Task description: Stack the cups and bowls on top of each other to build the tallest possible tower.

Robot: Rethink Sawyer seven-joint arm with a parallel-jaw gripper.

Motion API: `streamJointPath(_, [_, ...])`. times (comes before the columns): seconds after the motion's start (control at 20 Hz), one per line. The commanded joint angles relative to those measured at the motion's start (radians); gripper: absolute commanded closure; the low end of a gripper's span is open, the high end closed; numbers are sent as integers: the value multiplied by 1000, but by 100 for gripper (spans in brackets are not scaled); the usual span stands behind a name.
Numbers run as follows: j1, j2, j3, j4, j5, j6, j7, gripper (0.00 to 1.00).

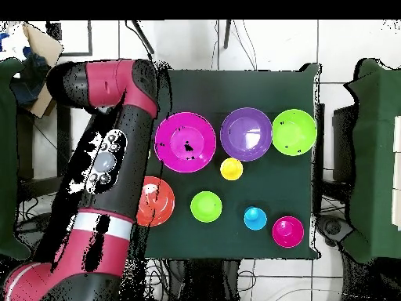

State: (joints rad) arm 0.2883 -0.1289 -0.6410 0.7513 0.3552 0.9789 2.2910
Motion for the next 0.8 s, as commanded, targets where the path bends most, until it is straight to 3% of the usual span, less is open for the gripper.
streamJointPath(0.05, [46, 26, -7, 183, -85, 43, 210, 0])
streamJointPath(0.45, [78, 71, -77, 204, -116, 2, 227, 0])
streamJointPath(0.8, [81, 120, -110, 189, -93, -69, 267, 0])
